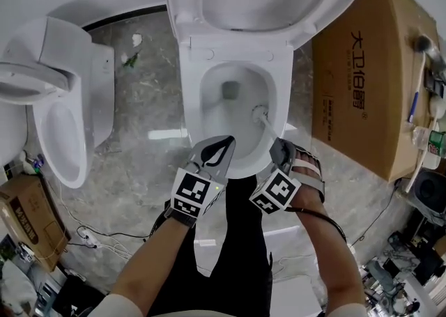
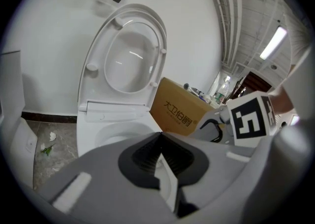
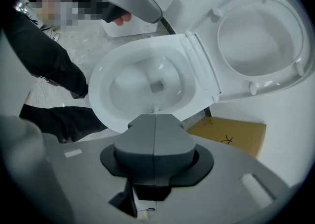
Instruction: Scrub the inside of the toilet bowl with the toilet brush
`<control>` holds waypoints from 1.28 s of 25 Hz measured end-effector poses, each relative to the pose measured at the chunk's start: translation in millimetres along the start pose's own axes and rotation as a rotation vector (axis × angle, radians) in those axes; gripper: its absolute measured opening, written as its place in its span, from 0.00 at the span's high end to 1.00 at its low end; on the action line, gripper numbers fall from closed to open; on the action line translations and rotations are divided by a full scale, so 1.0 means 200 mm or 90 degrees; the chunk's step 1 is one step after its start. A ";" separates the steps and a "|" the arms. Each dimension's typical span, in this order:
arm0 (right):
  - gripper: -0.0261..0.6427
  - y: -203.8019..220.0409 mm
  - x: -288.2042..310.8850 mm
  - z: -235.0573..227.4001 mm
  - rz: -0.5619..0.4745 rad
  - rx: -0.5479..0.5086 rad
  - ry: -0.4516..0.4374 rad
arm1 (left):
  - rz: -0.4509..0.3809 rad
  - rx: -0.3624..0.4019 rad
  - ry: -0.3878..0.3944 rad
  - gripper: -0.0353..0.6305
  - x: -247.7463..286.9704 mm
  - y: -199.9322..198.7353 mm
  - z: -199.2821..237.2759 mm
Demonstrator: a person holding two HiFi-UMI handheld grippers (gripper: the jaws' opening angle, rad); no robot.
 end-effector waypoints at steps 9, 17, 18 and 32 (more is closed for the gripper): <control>0.72 -0.04 0.07 -0.11 -0.039 0.027 0.069 | 0.007 0.011 0.005 0.94 0.04 -0.02 0.00; 0.71 -0.05 0.12 -0.19 -0.068 0.045 0.102 | 0.009 0.012 0.000 0.94 0.08 -0.01 0.01; 0.71 -0.06 0.13 -0.20 -0.072 0.046 0.101 | 0.009 0.010 0.000 0.94 0.09 -0.01 0.01; 0.71 -0.22 0.15 -0.40 -0.144 0.070 0.115 | 0.008 0.008 -0.020 0.94 0.14 -0.04 0.06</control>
Point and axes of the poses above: the fingertips, and each gripper's own axes: x forward along the fingers, z to its left, y out of its underside, the point moved 4 cm from there along -x, backward along the fingers, and after that the axes turned 4 degrees about z, right-handed, at the moved point
